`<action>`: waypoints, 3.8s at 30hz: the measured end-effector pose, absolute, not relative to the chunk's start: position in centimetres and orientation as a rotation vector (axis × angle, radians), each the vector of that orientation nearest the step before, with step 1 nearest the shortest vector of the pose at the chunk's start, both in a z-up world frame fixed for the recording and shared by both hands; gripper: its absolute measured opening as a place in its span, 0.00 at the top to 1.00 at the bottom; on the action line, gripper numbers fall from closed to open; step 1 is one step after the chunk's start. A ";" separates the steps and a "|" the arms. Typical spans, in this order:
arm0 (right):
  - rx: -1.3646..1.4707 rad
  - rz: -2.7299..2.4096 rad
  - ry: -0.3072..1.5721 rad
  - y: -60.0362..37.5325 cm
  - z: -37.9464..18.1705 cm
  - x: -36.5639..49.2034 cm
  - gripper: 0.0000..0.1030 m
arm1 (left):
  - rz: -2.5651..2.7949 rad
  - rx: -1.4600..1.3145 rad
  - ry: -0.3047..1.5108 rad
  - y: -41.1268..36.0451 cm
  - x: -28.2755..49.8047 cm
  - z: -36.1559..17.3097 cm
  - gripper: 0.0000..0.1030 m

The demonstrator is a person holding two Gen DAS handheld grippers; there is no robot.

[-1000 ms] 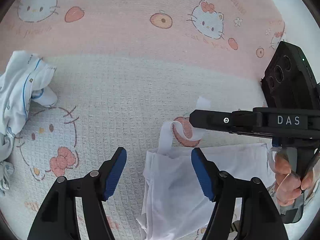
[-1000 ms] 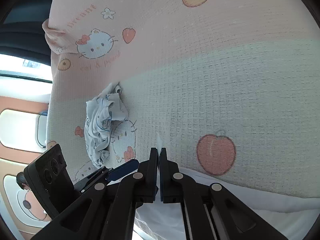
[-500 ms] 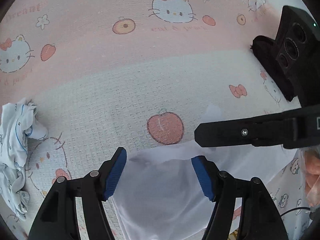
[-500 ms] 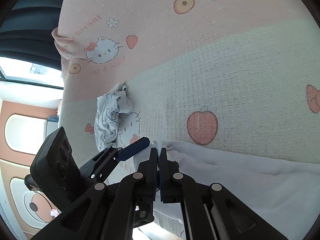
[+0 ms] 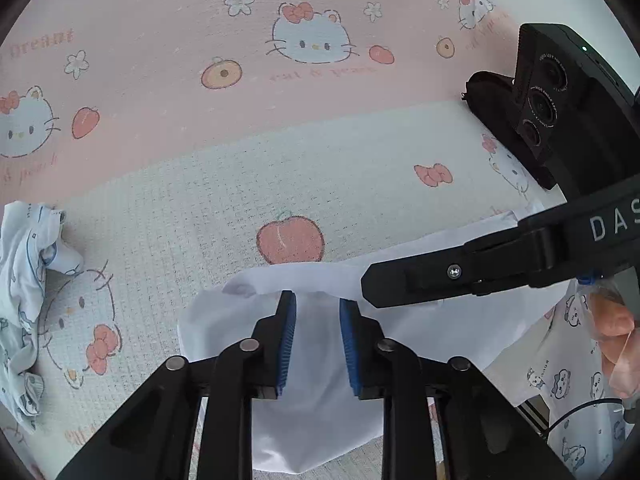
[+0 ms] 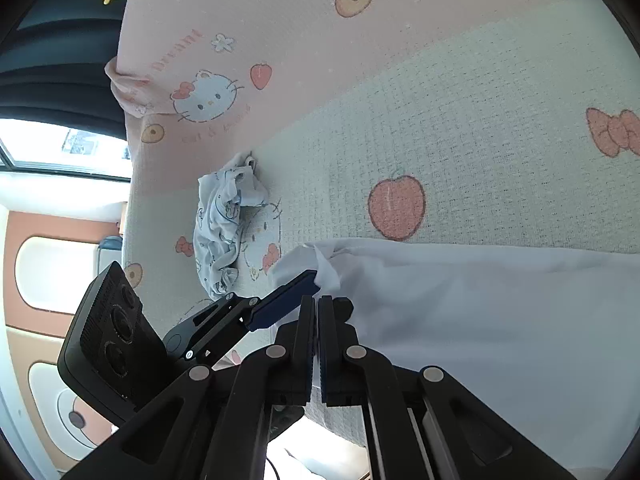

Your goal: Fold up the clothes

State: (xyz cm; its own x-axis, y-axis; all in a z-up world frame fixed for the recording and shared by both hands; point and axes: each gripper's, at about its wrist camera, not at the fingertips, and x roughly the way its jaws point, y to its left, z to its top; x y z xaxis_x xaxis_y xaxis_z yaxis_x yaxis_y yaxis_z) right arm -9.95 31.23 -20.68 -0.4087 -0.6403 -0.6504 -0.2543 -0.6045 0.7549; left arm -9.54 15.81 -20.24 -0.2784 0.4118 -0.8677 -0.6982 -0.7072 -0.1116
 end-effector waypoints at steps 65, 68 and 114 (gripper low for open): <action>1.726 -2.471 -1.012 33.4 -19.4 -2.2 0.43 | 1.910 -1.563 -0.126 15.6 -7.0 -18.0 0.36; 1.716 -2.502 -0.994 34.2 -18.6 -1.3 0.43 | 1.899 -1.586 -0.132 16.8 -7.1 -18.1 0.36; 0.984 -2.144 -2.233 49.0 -27.0 14.6 0.24 | 1.923 -1.513 0.278 29.7 -4.3 -21.5 0.71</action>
